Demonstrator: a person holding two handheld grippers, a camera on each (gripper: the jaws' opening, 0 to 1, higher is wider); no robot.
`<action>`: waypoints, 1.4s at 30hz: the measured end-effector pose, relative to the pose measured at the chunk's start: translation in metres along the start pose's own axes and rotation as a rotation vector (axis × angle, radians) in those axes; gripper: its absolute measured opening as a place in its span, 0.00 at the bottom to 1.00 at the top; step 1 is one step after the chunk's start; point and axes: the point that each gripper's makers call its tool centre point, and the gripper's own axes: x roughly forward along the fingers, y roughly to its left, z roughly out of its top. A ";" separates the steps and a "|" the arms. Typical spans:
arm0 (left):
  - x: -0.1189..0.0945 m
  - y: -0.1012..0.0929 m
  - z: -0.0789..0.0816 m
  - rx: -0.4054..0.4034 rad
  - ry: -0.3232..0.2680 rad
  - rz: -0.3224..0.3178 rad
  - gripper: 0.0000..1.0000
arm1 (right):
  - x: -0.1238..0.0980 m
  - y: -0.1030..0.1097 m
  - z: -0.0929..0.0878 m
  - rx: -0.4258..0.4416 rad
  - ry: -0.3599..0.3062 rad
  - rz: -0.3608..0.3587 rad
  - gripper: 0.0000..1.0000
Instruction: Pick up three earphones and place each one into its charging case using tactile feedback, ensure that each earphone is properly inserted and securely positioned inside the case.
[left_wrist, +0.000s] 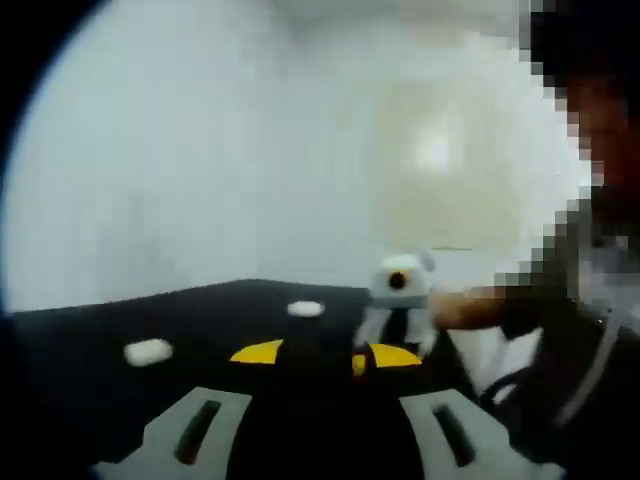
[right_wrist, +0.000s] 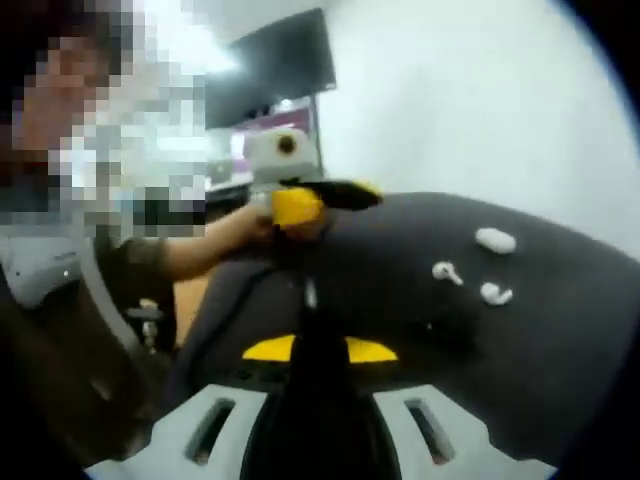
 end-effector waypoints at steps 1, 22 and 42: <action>0.004 -0.008 -0.006 0.009 0.038 -0.031 0.24 | 0.000 0.000 0.000 -0.008 -0.002 -0.002 0.18; 0.024 -0.025 -0.038 -0.040 0.204 -0.096 0.14 | 0.001 0.008 0.000 -0.171 -0.002 -0.013 0.18; 0.017 -0.015 -0.020 -0.133 0.083 -0.055 0.13 | 0.001 0.011 0.002 -0.347 -0.020 -0.043 0.18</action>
